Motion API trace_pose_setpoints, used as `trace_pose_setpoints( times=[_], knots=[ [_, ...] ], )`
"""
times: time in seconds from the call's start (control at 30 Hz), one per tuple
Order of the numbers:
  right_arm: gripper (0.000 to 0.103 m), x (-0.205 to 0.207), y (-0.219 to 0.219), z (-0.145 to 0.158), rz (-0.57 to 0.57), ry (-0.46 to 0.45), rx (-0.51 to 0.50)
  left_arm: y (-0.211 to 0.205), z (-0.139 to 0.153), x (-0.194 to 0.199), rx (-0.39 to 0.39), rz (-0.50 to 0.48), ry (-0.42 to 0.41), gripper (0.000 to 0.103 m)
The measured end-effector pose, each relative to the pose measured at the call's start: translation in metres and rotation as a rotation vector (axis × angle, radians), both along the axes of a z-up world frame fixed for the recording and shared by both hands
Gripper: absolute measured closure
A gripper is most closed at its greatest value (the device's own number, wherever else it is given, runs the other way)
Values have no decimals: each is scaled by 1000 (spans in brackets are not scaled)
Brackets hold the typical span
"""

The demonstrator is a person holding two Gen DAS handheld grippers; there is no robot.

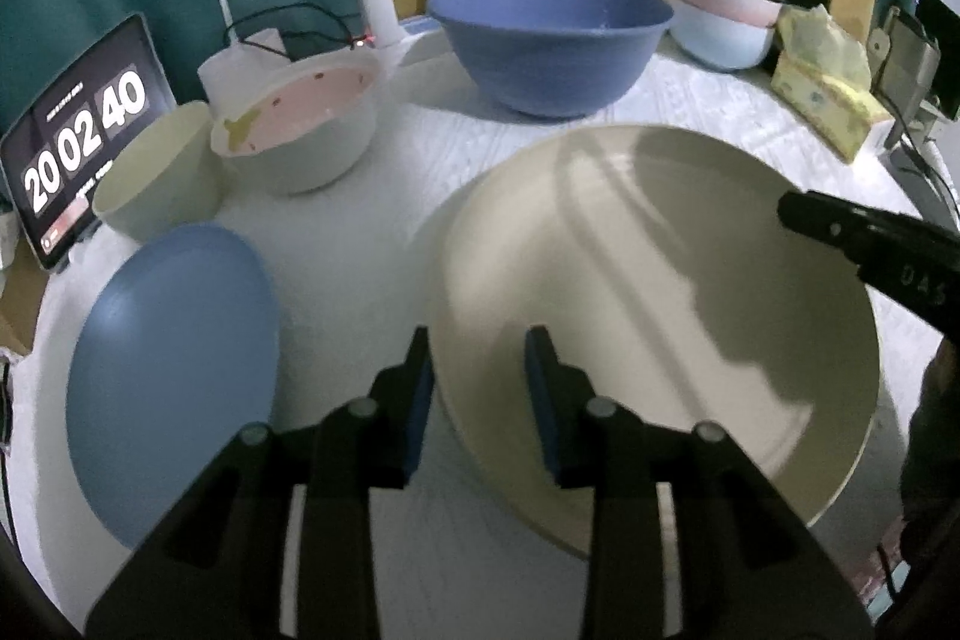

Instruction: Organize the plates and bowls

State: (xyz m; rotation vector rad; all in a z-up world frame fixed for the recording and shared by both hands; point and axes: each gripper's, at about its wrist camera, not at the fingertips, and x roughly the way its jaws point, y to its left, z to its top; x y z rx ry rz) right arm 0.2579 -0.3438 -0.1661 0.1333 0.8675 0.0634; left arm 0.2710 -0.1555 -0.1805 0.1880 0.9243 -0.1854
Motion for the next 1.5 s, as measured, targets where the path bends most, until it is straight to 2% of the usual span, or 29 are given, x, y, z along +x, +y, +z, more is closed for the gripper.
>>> trace_pose_setpoints(
  times=[0.17,0.23,0.3,0.4,0.8,0.9,1.07,1.17,1.5],
  knots=[
    [81,-3,-7,7,-49,-33,-31,-2,-8,1,20,-13,35,69],
    [81,-1,-9,5,-44,-15,-37,0,-9,1,10,-2,37,62],
    [81,0,-9,0,-38,8,-23,1,-10,2,-3,1,45,59],
    [78,2,-5,-11,-28,49,-32,2,-9,2,-17,-4,48,59],
    [77,0,27,-12,35,58,-48,25,-10,0,-31,32,52,59],
    [76,1,31,-11,19,66,-62,32,-9,-3,-44,40,56,59],
    [73,-4,38,3,-13,33,-128,46,1,-12,-58,48,21,59],
    [69,-9,44,13,-11,6,-139,56,9,-16,-77,59,-5,59],
    [69,-19,81,31,49,-34,-155,91,30,-29,-150,103,-72,59]
  ],
)
